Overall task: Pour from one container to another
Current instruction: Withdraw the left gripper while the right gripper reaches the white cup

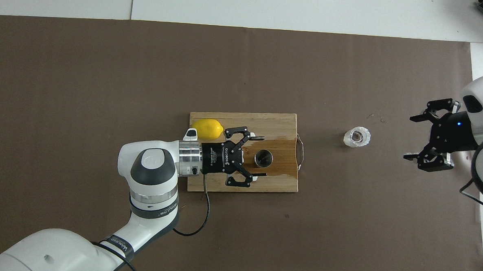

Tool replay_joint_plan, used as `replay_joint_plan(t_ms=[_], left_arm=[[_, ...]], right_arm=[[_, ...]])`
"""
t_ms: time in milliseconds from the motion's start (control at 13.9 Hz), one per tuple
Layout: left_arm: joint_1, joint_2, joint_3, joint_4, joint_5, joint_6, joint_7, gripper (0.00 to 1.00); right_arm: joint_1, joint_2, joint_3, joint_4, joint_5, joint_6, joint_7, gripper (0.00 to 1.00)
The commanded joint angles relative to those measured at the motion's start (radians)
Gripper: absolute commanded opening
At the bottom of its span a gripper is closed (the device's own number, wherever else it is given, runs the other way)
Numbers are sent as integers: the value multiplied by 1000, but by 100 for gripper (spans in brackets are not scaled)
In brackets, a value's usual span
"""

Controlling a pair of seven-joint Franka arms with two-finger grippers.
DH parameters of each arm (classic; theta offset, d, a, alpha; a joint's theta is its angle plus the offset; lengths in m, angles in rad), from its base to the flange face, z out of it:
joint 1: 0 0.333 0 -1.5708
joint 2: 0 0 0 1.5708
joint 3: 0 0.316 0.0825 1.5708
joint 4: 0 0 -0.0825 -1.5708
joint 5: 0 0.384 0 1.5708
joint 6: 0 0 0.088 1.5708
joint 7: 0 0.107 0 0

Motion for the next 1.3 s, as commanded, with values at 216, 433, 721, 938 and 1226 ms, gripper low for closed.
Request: replay_joint_plan(t_ms=[216, 433, 721, 938, 1226], left_arm=[[115, -36, 7, 105, 208, -240, -261, 100], [184, -48, 7, 245, 591, -364, -322, 100], [218, -96, 9, 266, 816, -427, -252, 100], [219, -132, 9, 271, 954, -453, -101, 100], [224, -156, 18, 273, 1189, -456, 307, 100]], right_arm=[[-38, 120, 5, -61, 183, 99, -319, 100], [-38, 169, 5, -86, 233, 159, -404, 100], [-45, 212, 5, -130, 269, 201, -501, 100], [-39, 235, 6, -184, 328, 301, -584, 100], [-39, 261, 6, -196, 407, 341, -652, 100]])
